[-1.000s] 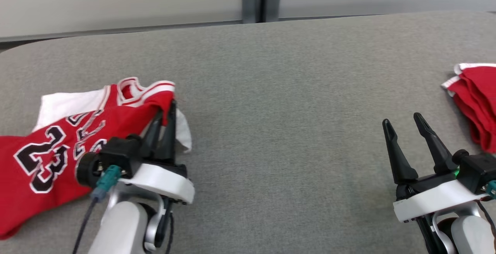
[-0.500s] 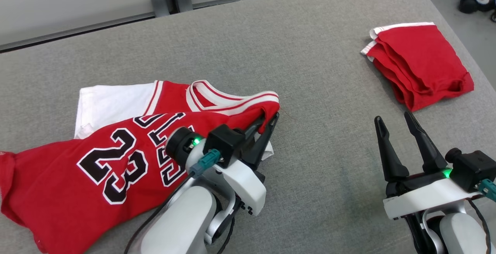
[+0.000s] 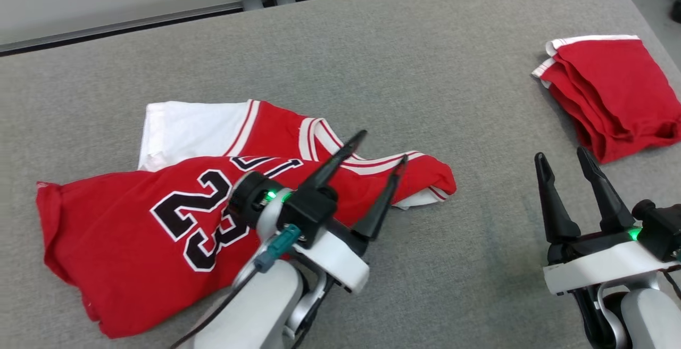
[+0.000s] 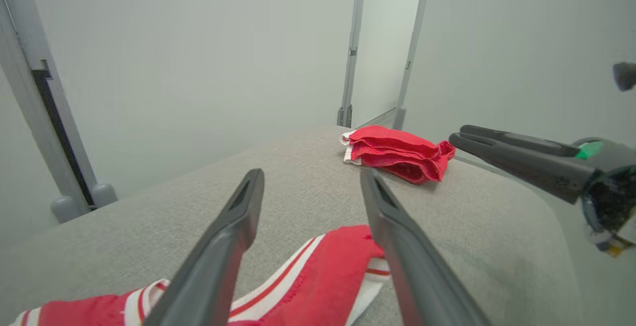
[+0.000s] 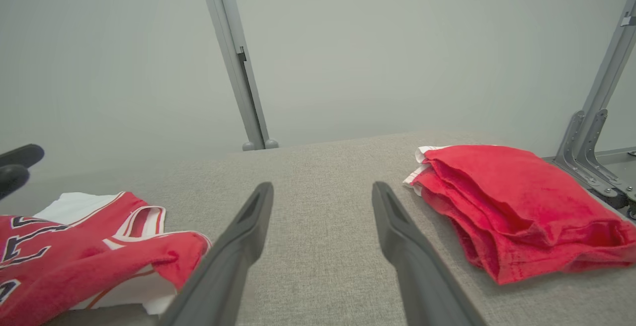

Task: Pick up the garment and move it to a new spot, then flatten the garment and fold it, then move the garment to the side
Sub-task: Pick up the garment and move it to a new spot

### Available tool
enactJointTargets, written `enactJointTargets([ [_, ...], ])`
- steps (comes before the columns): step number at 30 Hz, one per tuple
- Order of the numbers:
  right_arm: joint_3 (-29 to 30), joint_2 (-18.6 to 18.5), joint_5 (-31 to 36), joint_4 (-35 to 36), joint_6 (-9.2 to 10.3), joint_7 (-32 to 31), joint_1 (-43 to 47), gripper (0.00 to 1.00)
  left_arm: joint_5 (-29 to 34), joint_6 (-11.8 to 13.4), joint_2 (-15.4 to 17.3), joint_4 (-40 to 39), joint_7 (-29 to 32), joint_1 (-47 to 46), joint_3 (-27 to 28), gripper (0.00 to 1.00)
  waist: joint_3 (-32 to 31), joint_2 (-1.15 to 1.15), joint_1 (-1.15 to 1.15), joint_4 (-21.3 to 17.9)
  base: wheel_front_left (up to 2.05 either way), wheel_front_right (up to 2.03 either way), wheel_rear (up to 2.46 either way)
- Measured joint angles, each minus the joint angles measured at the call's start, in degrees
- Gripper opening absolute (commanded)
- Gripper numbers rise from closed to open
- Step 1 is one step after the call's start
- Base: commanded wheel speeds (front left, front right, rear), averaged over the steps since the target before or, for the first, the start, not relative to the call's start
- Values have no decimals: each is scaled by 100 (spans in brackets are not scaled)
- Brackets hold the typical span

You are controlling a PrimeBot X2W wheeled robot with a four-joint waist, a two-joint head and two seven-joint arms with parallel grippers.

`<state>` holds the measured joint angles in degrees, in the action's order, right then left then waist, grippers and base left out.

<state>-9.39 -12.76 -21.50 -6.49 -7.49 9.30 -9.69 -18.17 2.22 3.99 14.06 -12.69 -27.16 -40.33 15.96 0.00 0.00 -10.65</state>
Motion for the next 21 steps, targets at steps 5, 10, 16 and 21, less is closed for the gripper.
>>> enactJointTargets([
  [5,134,-44,57,147,0,-132,99,100,-181,457,279,-413,-153,242,715,100,-198,0,0,364,0,0,0],
  [10,235,-55,116,289,0,-291,277,100,-464,809,638,-671,-205,684,1511,100,-445,0,0,679,0,0,0],
  [16,312,-44,169,419,0,-467,497,100,-720,943,991,-802,-224,1267,2114,100,-698,0,0,960,0,0,0],
  [21,332,11,246,553,0,-646,724,100,-929,934,1272,-806,-227,1865,2363,100,-972,0,0,1164,0,0,0],
])
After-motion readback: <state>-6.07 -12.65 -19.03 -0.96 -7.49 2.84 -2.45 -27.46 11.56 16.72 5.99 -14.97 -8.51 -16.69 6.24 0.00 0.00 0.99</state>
